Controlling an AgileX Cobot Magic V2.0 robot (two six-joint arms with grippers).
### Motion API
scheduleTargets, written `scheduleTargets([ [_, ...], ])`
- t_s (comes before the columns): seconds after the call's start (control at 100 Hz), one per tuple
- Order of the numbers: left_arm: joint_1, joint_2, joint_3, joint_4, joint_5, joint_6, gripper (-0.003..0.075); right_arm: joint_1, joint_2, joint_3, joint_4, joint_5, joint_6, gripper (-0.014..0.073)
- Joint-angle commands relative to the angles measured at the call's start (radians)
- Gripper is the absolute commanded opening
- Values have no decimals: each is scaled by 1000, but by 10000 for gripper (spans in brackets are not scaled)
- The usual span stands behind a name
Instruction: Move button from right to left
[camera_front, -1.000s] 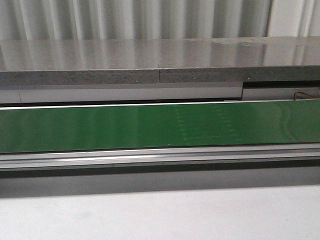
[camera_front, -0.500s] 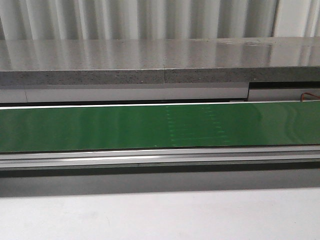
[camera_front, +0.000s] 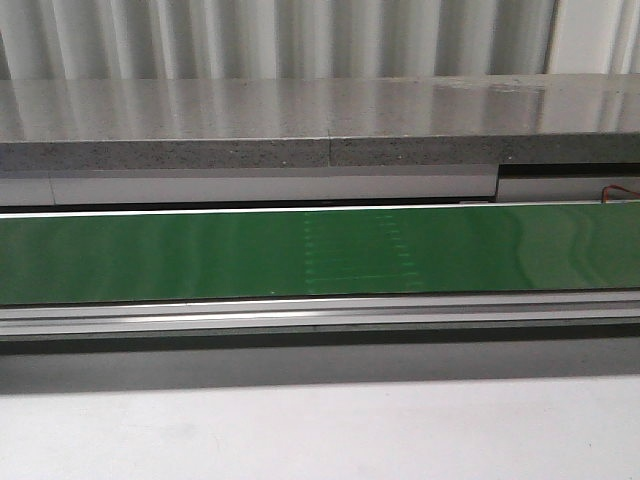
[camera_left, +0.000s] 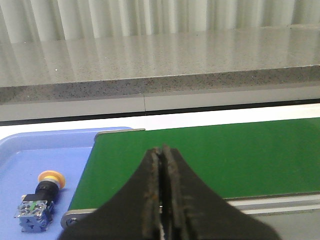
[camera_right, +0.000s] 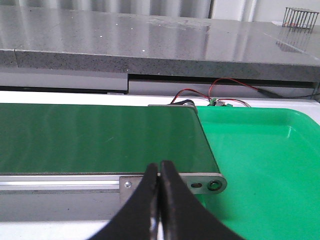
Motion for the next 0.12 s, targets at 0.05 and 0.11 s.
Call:
scheduleTargets([
  [0.05, -1, -34, 41, -8, -75, -12, -20, -7, -20, -21, -2, -70, -13, -67],
  [0.11, -1, -34, 41, -8, -75, -12, -20, -7, -20, -21, -2, -70, -13, -67],
])
